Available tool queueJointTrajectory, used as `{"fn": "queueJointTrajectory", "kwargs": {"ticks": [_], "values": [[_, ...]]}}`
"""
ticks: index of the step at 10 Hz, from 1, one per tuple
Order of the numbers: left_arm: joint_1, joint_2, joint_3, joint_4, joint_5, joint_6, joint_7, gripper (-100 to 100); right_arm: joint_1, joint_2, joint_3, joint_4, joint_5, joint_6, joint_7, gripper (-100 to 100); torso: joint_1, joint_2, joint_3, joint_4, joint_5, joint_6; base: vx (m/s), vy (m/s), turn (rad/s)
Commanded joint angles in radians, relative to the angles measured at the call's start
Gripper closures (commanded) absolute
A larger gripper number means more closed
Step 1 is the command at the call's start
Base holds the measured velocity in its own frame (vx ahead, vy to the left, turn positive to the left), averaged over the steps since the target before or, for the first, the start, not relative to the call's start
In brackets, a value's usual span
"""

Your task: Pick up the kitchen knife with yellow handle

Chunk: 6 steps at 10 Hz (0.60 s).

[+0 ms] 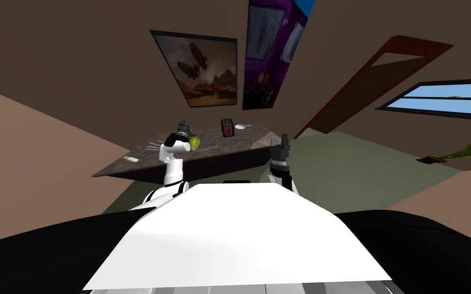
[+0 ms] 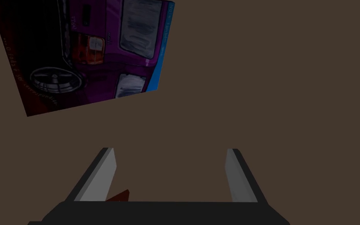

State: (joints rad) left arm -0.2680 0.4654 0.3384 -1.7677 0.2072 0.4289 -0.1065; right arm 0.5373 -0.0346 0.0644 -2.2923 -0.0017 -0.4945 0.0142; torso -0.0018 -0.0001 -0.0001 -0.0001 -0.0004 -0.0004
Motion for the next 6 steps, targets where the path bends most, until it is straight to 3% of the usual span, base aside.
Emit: {"fn": "queueJointTrajectory", "kwargs": {"ticks": [1, 2, 4, 5, 6], "values": [[-0.024, 0.01, 0.004, 0.032, 0.005, 0.048, -0.001, -100, 0.0, 0.0, 0.0, 0.0, 0.0, 0.0, 0.0, 0, 0.0, 0.0, 0.0, 0.0, 0.0, 0.0, 0.006, -0.028, -0.02], [-0.061, 0.029, 0.012, 0.07, 0.014, 0.074, -0.001, -100, 0.0, 0.0, 0.0, 0.0, 0.0, 0.0, 0.0, 0, 0.0, 0.0, 0.0, 0.0, 0.0, 0.0, 0.013, -0.042, -0.026], [-0.074, 0.029, 0.012, 0.083, 0.014, 0.12, -0.001, -100, 0.0, 0.0, 0.0, 0.0, 0.0, 0.0, 0.0, 0, 0.0, 0.0, 0.0, 0.0, 0.0, 0.0, 0.008, -0.027, -0.007], [-0.121, 0.046, 0.018, 0.131, 0.022, 0.158, -0.001, -100, 0.0, 0.0, 0.0, 0.0, 0.0, 0.0, 0.0, 0, 0.001, 0.0, 0.0, 0.0, 0.0, 0.0, 0.007, -0.026, -0.022], [-0.121, 0.046, 0.018, 0.135, 0.022, 0.185, -0.001, -100, 0.0, 0.0, 0.0, 0.0, 0.0, 0.0, 0.0, 0, 0.0, 0.0, 0.0, 0.0, 0.0, 0.0, 0.013, -0.027, -0.015]]}}
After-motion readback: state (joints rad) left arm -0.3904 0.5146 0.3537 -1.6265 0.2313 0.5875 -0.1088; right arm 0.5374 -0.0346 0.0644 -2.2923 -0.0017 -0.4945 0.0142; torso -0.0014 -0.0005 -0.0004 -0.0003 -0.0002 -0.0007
